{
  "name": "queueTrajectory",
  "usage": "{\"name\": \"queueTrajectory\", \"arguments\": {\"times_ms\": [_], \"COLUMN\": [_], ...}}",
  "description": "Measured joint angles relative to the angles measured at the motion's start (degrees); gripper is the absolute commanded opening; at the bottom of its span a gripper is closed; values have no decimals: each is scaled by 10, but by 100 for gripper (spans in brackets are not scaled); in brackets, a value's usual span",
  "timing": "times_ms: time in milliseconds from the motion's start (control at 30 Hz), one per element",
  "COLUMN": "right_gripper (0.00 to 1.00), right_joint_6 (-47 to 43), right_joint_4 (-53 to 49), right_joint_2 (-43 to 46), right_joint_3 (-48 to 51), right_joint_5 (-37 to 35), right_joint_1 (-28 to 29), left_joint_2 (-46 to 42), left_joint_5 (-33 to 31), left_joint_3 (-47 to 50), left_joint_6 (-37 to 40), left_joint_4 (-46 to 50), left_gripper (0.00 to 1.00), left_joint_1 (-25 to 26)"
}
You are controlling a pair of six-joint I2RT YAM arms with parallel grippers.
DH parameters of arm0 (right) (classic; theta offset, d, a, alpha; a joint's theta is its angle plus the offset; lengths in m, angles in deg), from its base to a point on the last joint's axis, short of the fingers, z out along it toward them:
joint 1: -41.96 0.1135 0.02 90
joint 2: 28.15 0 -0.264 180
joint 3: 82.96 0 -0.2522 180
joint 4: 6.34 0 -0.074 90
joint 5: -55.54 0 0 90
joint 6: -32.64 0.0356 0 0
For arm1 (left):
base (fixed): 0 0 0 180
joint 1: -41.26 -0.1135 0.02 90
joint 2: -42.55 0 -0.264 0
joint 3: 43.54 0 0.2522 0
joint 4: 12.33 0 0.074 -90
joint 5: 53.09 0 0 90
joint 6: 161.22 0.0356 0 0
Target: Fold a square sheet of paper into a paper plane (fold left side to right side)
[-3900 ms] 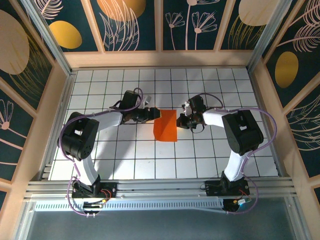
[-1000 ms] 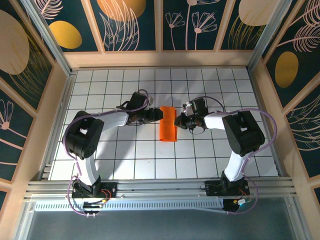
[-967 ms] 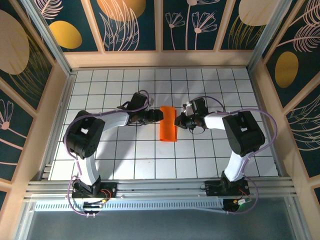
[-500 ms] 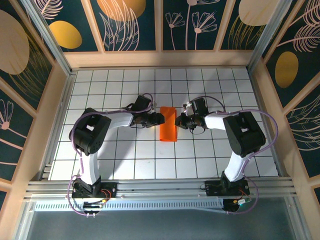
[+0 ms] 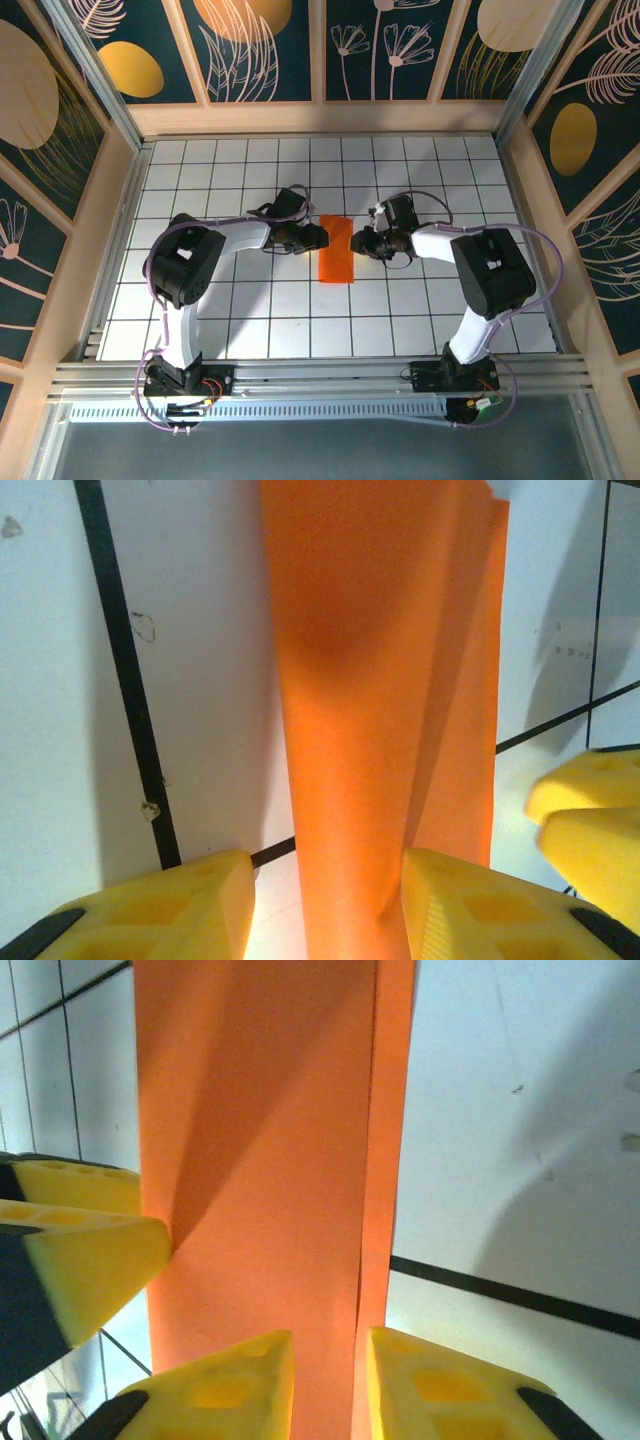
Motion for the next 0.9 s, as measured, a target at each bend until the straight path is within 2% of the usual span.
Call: {"name": "queueTrajectory", "arguments": {"times_ms": [133,400,900], "right_gripper": [37,39,39], "right_joint_6": [-9,-24,-32], "right_joint_4": [-13,-29,-39], "right_joint_2": [36,82,84], "right_joint_3": [0,0,9], "right_joint_5": [-22,-54,-59], "right_joint_1": [-18,-65,-73], "left_joint_2": [7,18,35], "left_joint_5": [-6,-19,-31], "left_joint_3": [-17,-44,-80], "left_joint_6": [9,24,32], "left_joint_4": [25,64,110], "left_gripper": [43,44,47], "left_joint_1": [2,7,13]}}
